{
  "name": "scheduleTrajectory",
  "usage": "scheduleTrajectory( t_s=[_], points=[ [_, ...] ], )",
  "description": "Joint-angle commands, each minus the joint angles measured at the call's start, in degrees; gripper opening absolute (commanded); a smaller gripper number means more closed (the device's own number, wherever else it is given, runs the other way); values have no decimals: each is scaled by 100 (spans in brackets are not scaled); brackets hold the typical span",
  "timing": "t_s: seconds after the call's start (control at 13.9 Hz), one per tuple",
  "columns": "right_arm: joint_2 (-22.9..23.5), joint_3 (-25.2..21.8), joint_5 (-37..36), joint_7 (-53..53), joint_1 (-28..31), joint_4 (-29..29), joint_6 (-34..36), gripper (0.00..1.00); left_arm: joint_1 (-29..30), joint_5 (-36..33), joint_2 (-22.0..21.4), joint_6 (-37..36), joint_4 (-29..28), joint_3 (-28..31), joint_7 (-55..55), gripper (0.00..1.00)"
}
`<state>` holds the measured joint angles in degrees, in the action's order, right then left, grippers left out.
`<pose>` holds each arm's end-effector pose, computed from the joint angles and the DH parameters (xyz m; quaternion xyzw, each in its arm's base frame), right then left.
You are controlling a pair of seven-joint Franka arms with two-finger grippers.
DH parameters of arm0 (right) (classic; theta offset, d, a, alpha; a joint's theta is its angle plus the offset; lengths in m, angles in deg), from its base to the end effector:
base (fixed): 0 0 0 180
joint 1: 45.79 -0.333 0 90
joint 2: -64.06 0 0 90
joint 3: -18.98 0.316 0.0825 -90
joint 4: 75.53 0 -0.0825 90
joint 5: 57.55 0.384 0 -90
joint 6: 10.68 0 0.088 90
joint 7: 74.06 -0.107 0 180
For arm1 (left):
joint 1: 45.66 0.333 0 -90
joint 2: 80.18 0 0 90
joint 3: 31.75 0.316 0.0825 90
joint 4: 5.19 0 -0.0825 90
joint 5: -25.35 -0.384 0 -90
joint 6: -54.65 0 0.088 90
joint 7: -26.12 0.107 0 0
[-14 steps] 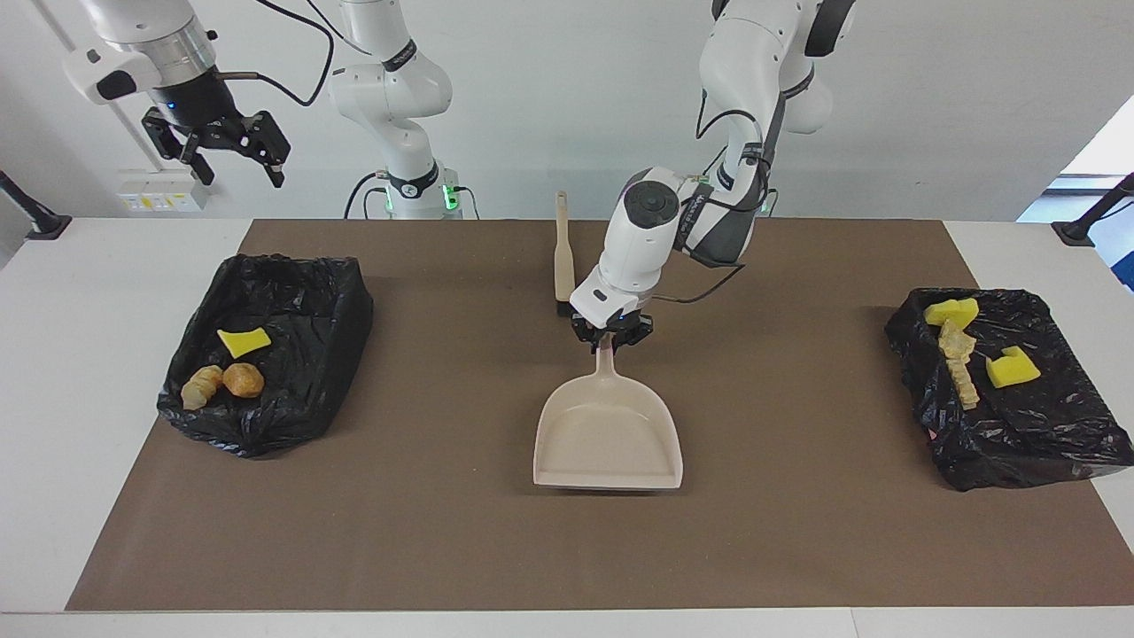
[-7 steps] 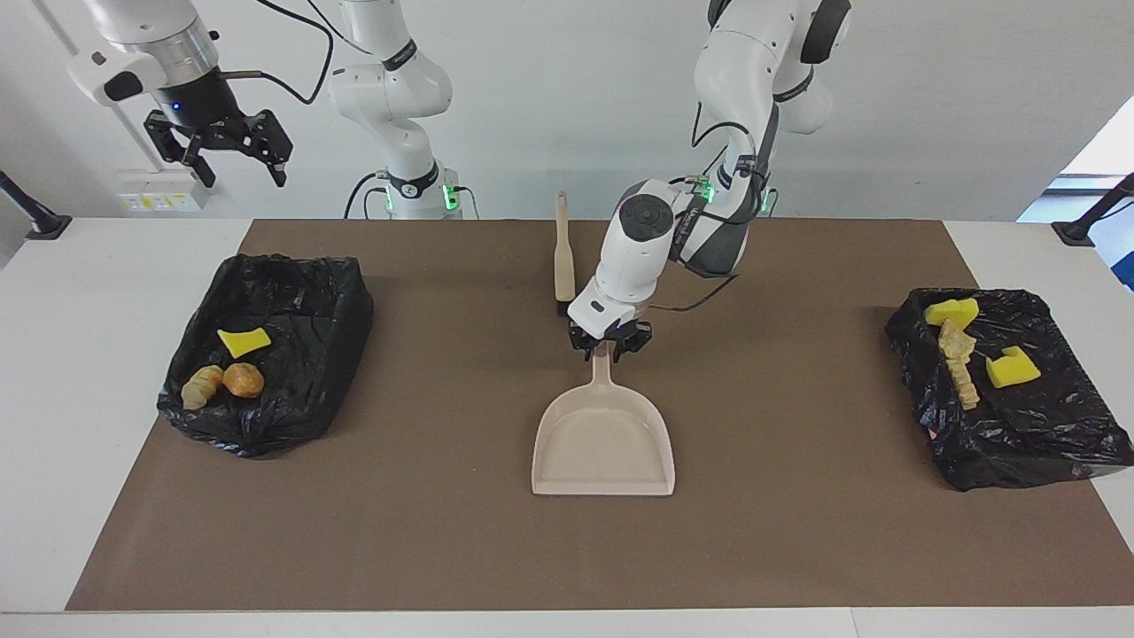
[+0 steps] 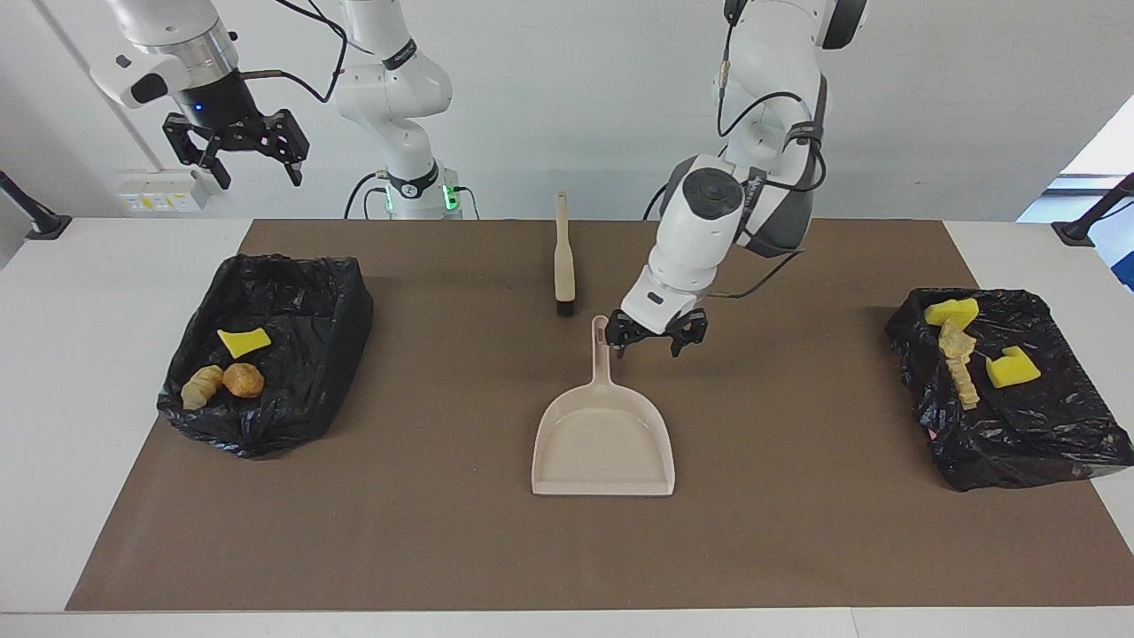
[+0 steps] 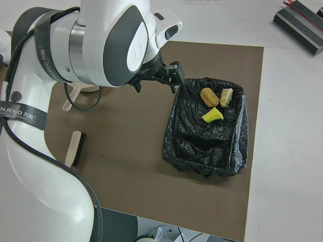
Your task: Sweep and dump trash in bin
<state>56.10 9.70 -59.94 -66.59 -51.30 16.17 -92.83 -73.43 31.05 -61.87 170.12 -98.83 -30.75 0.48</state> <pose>0.4944 -0.0443 0.6709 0.9994 0.0307 -0.0157 0.0081 0.5853 -0.3031 0.4389 0.9986 0.0096 0.0087 0.0520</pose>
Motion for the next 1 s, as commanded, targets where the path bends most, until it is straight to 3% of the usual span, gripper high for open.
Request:
scheduleTrajectory(
  t_s=[0.0, 0.36, 0.72, 0.93],
  points=[
    [-153, 22, -95, 123, 32, 190, -153, 100, 604, 1, -195, -367, 127, -39, 655, 100],
    [286, 13, -7, 132, 112, -442, 164, 100, 1519, -34, -696, -937, 136, -39, 1911, 100],
    [251, 13, -7, 35, 24, -372, 76, 100, 2222, -182, -1284, -1938, 127, 5, 3353, 100],
    [225, 13, -7, 44, 41, -302, 76, 100, 2337, -324, -1654, -2422, 127, 23, 3399, 100]
  ],
)
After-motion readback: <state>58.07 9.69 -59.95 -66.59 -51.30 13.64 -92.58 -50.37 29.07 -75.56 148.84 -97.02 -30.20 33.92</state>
